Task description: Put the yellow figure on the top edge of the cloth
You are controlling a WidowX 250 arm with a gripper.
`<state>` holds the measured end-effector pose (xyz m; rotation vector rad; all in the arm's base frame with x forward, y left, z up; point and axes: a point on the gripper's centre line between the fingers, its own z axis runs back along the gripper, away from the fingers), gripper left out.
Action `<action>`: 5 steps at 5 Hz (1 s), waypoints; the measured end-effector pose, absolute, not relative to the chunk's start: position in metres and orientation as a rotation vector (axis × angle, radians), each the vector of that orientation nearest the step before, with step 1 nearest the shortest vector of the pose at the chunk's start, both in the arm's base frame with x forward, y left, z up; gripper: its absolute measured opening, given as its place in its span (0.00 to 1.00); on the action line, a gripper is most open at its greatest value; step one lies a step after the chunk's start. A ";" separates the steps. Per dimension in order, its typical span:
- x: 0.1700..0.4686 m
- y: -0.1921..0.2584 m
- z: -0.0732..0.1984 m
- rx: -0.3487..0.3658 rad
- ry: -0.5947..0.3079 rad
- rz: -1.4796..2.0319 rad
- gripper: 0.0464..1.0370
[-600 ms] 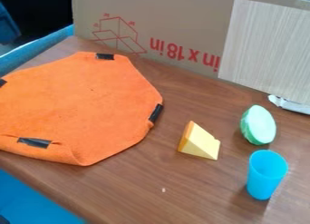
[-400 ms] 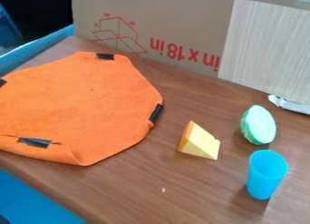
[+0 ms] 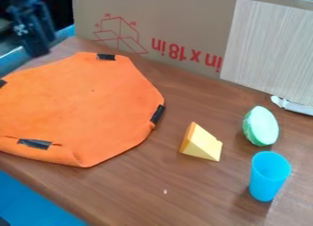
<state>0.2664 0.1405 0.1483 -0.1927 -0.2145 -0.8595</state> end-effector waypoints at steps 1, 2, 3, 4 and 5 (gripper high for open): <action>0.280 0.121 0.136 -0.133 -0.201 -1.026 0.96; 0.288 0.093 0.122 -0.142 -0.196 -1.251 0.96; 0.289 0.070 0.107 -0.164 -0.224 -1.309 0.96; 0.287 0.038 0.093 -0.175 -0.199 -1.364 0.96; 0.287 0.008 0.086 -0.177 -0.220 -1.353 0.96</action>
